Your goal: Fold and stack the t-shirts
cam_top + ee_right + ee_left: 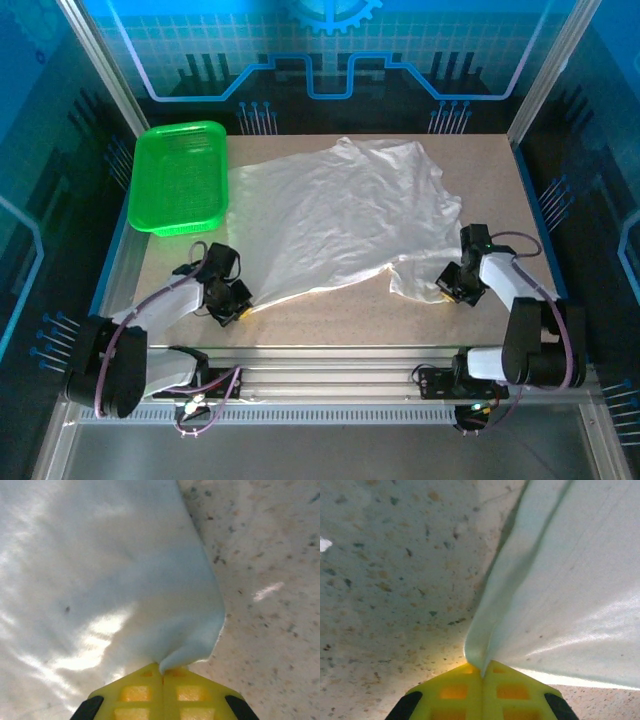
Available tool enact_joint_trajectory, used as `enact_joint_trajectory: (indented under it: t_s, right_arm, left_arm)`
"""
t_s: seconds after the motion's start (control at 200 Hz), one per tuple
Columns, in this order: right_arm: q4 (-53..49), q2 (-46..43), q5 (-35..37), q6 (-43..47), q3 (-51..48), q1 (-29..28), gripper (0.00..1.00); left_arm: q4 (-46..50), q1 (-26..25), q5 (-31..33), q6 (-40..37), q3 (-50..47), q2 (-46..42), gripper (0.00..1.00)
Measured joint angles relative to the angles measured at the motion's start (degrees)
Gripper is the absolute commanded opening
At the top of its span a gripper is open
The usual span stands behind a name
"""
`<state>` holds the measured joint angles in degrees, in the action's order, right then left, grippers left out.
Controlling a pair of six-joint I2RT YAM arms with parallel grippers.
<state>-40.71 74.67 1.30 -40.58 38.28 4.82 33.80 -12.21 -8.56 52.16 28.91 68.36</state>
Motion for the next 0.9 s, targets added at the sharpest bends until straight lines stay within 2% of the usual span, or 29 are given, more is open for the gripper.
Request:
enact_joint_trajectory:
  t_s: [0.32,0.53,0.71,0.9]
  right_arm:
    - [-14.4,-18.8,1.2,0.1,4.8,0.0,0.0]
    - [-25.0,-26.7,1.3,-0.2,8.0,0.0,0.0]
    - [-30.9,-28.3,1.3,-0.3,12.7,0.0,0.0]
    - [-29.7,-23.2,1.3,0.7,17.8,0.0,0.0]
  left_arm:
    - [6.1,1.5,1.6,-0.1,-1.0,-12.3,0.0]
    - [11.4,1.5,1.7,0.7,-0.9,-17.6,0.0]
    - [17.0,1.5,3.0,1.0,2.9,-18.5,0.0]
    - [18.4,1.5,4.7,-0.1,9.2,-17.3,0.0]
